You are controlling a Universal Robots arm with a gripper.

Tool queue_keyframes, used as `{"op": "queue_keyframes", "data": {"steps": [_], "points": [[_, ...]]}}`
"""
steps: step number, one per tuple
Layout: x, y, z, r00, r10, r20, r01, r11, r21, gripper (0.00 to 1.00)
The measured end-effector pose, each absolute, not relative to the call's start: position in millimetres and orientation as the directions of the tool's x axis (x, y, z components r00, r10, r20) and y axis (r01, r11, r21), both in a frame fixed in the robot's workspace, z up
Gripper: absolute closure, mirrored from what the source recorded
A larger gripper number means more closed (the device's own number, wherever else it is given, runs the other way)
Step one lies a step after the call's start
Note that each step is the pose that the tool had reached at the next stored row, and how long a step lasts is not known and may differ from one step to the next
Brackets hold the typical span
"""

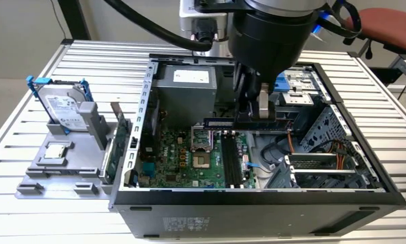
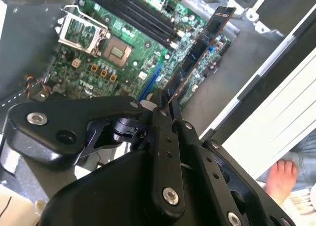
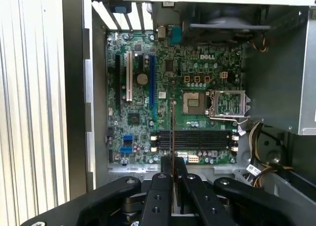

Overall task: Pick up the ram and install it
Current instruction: 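Pick up the ram and move it above insertion slot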

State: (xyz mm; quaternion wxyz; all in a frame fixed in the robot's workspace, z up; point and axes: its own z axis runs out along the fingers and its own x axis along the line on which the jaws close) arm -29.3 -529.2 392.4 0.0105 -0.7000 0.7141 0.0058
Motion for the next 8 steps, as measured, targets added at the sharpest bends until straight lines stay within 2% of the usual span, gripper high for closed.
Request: {"op": "queue_keyframes", "data": {"steps": [8], "points": [[-11, -529, 392, -0.028, -0.999, -0.023, -1.0, 0.028, -0.006, 1.0]]}}
